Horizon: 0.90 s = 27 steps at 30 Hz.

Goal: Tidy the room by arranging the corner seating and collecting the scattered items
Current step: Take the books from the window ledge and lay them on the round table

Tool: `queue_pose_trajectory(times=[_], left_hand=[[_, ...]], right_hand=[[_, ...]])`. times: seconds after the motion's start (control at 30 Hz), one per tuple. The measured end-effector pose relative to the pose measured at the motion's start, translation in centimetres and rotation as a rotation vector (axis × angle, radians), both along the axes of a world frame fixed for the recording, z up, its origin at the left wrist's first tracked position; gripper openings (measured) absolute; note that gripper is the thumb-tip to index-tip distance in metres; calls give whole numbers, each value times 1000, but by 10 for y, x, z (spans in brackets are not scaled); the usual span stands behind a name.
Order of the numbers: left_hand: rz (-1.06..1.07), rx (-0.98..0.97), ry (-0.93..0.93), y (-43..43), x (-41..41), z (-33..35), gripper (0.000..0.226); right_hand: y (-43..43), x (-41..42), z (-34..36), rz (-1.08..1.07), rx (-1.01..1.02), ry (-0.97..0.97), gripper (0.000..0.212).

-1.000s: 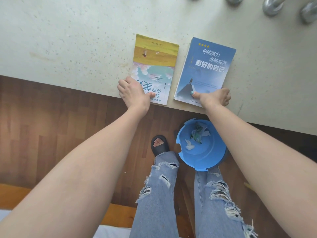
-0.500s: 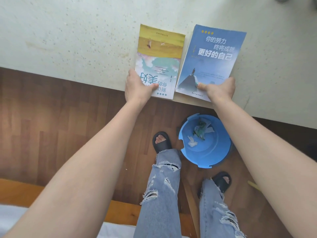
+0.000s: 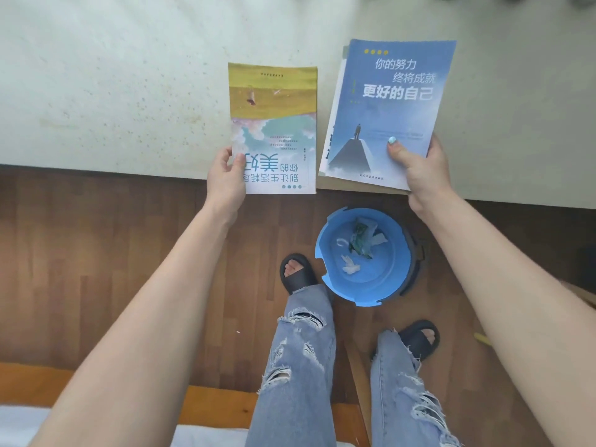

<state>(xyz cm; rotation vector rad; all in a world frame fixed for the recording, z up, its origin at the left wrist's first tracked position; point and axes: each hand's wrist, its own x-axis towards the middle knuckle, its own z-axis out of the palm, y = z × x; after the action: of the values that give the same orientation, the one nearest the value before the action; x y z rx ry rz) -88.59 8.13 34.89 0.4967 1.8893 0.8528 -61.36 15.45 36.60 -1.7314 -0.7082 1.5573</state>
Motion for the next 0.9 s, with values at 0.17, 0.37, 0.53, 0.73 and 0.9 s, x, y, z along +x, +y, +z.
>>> queue_pose_trajectory(times=[0.17,0.37,0.53,0.73,0.9], left_hand=[[-72,91,-31,2,48,26,15],[-205,160,-82,-1,124,52,14],[-322,190,-166,-9,195,68,16],[-470,180,-198,-26,265,83,17],[-575,172,-131,-40,323,96,17]], right_hand=[[-15,59,23,-40,50,56,41],[-62,149,53,-127,79,86,47],[-111,220,80,-246,122,93,43],[-158,286,97,-339,159,86,57],[-192,333,101,-401,173,77,45]])
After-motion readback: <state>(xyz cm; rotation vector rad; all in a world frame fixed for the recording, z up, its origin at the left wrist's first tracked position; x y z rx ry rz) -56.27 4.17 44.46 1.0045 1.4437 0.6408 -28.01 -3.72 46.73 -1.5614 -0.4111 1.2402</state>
